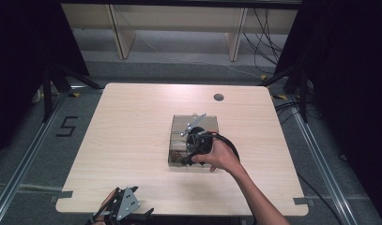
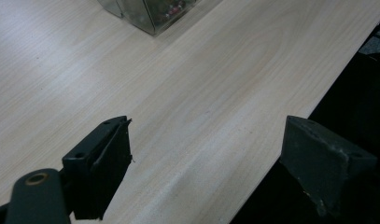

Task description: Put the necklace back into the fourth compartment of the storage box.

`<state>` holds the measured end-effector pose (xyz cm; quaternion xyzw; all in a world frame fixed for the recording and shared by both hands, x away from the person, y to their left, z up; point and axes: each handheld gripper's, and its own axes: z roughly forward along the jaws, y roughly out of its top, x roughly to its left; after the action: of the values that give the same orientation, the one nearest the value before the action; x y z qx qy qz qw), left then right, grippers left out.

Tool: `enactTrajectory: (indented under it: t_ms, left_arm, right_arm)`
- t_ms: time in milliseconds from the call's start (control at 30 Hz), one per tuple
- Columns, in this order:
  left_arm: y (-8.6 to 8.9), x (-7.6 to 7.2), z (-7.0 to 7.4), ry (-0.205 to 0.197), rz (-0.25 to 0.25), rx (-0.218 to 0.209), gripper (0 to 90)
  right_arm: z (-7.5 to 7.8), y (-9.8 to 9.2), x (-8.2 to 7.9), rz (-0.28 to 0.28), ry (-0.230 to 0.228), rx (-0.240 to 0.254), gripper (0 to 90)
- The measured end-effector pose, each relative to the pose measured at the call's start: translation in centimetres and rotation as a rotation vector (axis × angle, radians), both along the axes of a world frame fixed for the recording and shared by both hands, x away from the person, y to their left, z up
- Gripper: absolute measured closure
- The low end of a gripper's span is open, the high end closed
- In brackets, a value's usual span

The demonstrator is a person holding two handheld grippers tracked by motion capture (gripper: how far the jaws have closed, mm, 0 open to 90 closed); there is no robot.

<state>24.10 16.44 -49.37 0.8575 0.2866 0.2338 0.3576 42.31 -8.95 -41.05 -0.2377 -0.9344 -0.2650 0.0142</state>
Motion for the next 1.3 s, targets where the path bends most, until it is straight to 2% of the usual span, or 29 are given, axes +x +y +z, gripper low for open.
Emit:
enactTrajectory:
  t_ms: [33, 133, 267, 400, 433, 467, 500, 600, 633, 667, 700, 733, 800, 900, 933, 967, 1000, 1100, 1167, 1200, 1300]
  left_arm:
    - [0.2, 0.1, 0.2, 0.004, -0.029, 0.034, 15.6]
    - [0.2, 0.0, 0.2, 0.007, -0.027, 0.026, 15.6]
    - [0.2, 0.0, 0.2, 0.007, -0.023, 0.023, 15.6]
    - [0.0, -0.1, 0.0, 0.017, -0.007, -0.005, 15.6]
    - [0.0, -0.1, 0.1, 0.008, -0.006, 0.002, 15.6]
    - [0.2, 0.0, 0.2, 0.01, -0.024, 0.026, 15.6]
    - [0.1, 0.0, 0.1, 0.016, -0.021, 0.017, 15.6]
    - [0.0, -0.1, 0.0, 0.036, -0.011, 0.003, 15.6]
    - [0.0, -0.2, 0.1, 0.038, -0.012, 0.009, 15.6]
    - [0.0, -0.2, 0.0, 0.04, -0.013, 0.005, 15.6]
    - [0.0, -0.1, 0.0, 0.037, -0.021, 0.002, 15.6]
    - [0.0, 0.0, 0.0, 0.006, -0.016, 0.01, 15.6]
    - [0.0, 0.0, 0.1, 0.017, -0.018, 0.017, 15.6]
    - [0.0, -0.1, 0.0, 0.015, -0.005, 0.001, 15.6]
    - [0.0, -0.1, 0.0, 0.015, -0.005, 0.001, 15.6]
    - [0.1, 0.0, 0.1, 0.021, -0.022, 0.016, 15.6]
    - [0.0, 0.0, 0.1, 0.019, -0.017, 0.013, 15.6]
    - [0.0, 0.0, 0.1, 0.019, -0.016, 0.013, 15.6]
    - [0.1, 0.0, 0.1, 0.019, -0.017, 0.014, 15.6]
    - [0.0, 0.0, 0.0, 0.018, -0.016, 0.012, 15.6]
    - [-0.1, -0.1, -0.1, 0.007, 0.0, 0.004, 15.6]
  right_arm:
    - [0.0, -0.1, 0.0, 0.007, -0.001, 0.003, 36.0]
    - [0.0, -0.3, -0.2, 0.012, -0.019, 0.01, 35.7]
    - [0.0, -0.5, -0.5, -0.002, -0.004, 0.016, 35.2]
    - [-0.3, -0.9, -0.6, -0.011, 0.001, 0.021, 34.8]
    - [-0.5, -1.0, -0.6, -0.001, -0.013, 0.023, 34.8]
    - [-0.5, -1.1, -0.7, -0.012, -0.001, 0.018, 34.8]
    - [-0.5, -1.1, -0.9, -0.023, 0.005, 0.022, 34.8]
    - [-0.4, -1.4, -1.0, -0.016, -0.003, 0.03, 34.7]
    - [-0.5, -1.5, -0.9, 0.006, -0.022, 0.036, 34.6]
    - [-0.5, -1.6, -1.0, 0.005, -0.026, 0.041, 34.5]
    - [-0.6, -1.6, -1.2, 0.002, -0.023, 0.042, 34.4]
    - [-0.5, -1.6, -1.4, -0.014, -0.005, 0.035, 34.4]
    - [-0.7, -1.8, -1.3, 0.013, -0.026, 0.042, 34.4]
    - [-0.7, -2.0, -1.6, 0.003, -0.025, 0.055, 34.4]
    - [-0.7, -2.0, -1.6, 0.003, -0.025, 0.055, 34.4]
    - [-0.7, -2.1, -2.0, -0.024, -0.012, 0.054, 34.2]
    - [-0.8, -2.1, -1.8, 0.001, -0.022, 0.066, 34.2]
    - [-0.8, -2.3, -2.2, -0.028, -0.014, 0.057, 33.9]
    - [-1.0, -2.4, -2.1, -0.002, -0.029, 0.073, 33.9]
    - [-1.0, -2.4, -2.3, -0.026, -0.013, 0.071, 33.9]
    - [-1.0, -2.7, -2.5, -0.024, -0.027, 0.076, 33.8]
